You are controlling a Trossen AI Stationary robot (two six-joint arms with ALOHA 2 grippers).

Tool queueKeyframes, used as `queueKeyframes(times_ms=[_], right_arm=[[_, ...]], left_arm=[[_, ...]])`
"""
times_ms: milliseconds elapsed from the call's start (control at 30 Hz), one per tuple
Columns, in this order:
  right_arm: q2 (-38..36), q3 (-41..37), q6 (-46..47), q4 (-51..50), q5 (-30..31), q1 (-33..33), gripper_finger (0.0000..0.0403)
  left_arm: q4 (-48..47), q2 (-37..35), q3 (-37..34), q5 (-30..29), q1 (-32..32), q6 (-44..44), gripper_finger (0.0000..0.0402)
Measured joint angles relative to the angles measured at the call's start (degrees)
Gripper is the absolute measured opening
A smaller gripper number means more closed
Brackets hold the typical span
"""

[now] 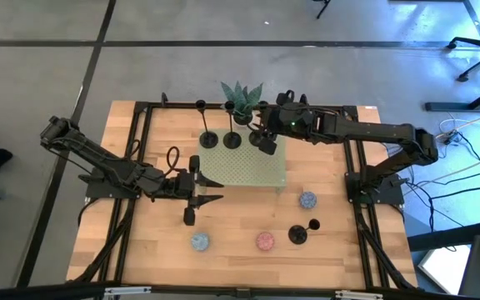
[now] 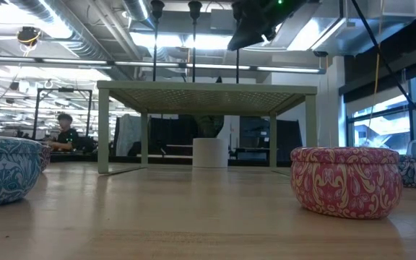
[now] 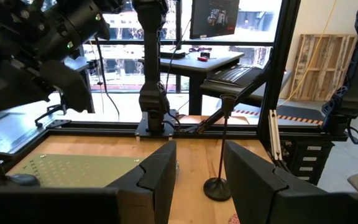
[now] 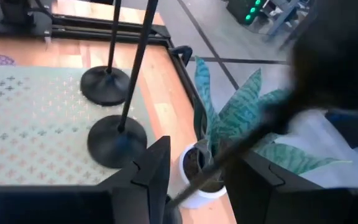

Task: Pick & Place candle stick holders
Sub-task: Put the black candle holder on the shelf

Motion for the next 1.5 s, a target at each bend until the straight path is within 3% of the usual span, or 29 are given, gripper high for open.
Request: queueKeyframes(times_ms=[433, 833, 1200, 1500], right_arm=[[-1.09, 0.0, 2.09, -4.24, 0.05, -0.07, 0.0136], [-1.09, 0.0, 2.82, -3.97, 0.19, -0.09, 0.0053], [-1.09, 0.0, 2.68, -2.87, 0.15, -0.06, 0.0043], [-1.09, 0.0, 9.13, -0.13, -7.5, 0.11, 0.0043]], left_arm=[[-0.43, 0.0, -0.01, 0.0, 0.0, 0.0, 0.013], [-0.41, 0.0, 0.0, 0.0, 0.0, 0.0, 0.013], [-0.41, 0.0, -0.01, 0.0, 0.0, 0.0, 0.013], [-0.41, 0.0, 0.01, 0.0, 0.0, 0.0, 0.013]])
